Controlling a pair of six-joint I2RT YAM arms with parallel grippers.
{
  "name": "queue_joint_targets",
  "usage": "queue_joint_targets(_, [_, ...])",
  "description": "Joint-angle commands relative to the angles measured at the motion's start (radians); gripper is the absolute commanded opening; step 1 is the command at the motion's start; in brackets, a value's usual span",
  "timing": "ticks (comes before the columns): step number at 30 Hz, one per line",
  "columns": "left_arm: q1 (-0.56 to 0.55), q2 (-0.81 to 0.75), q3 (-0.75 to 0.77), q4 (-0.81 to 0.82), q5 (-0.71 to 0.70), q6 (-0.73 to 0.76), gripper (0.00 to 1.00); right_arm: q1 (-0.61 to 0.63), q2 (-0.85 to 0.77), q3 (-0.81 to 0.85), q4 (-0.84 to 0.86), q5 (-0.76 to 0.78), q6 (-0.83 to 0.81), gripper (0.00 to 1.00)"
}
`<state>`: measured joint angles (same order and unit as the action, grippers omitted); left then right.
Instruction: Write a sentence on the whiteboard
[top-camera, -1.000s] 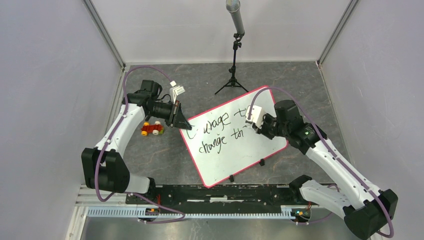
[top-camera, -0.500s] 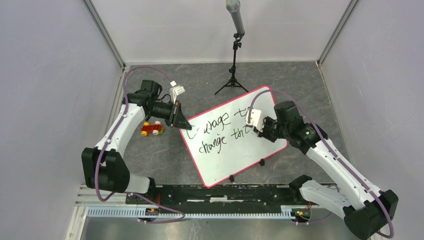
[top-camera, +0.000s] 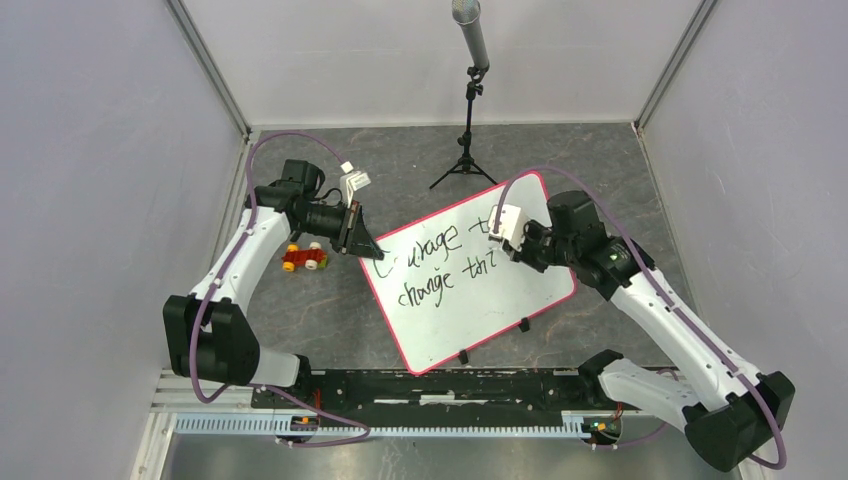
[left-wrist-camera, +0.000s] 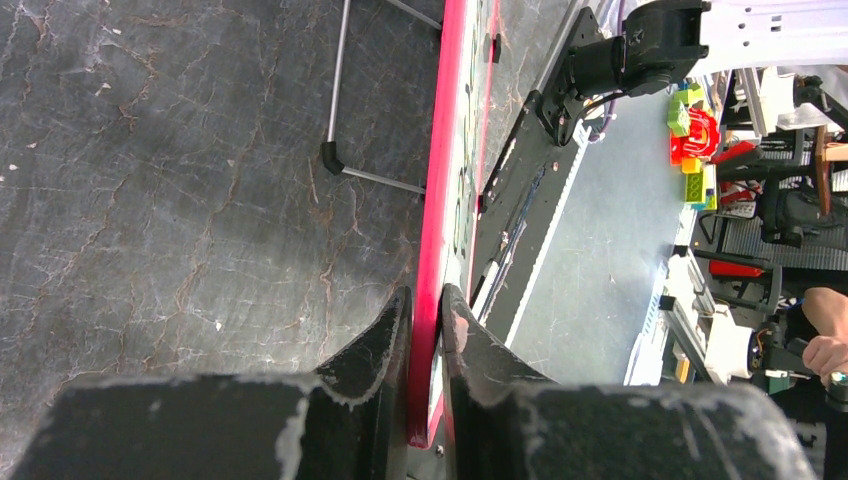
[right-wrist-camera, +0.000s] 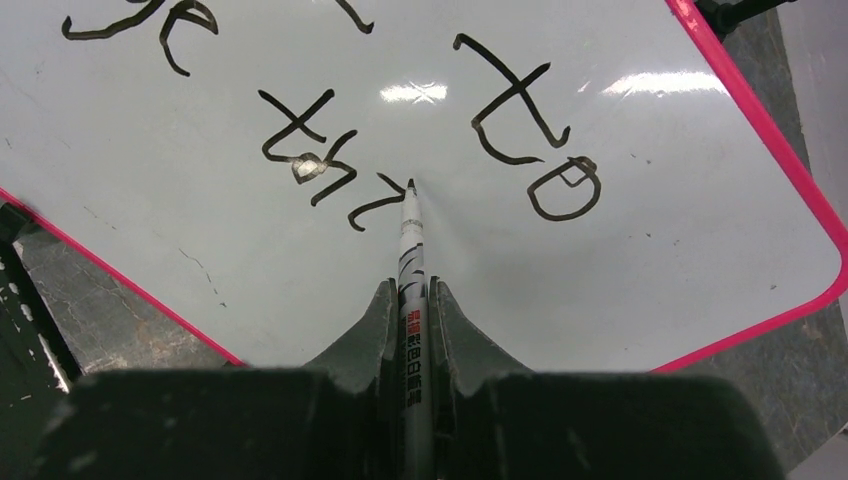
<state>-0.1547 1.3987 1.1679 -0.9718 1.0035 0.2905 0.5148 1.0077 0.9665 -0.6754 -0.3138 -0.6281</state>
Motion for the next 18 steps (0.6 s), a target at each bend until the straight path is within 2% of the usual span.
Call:
queue_joint_targets(1, [-0.035,0.018,0.008,0.018,-0.072,0.044,0.02,-0.002,0.007,0.008,0.081,-0.007,0.022,0.00])
queue_joint_targets(18, [-0.036,0.025,0.012,0.017,-0.070,0.049,0.02,-0.002,-0.027,-0.038,0.031,0.025,0.011,0.00])
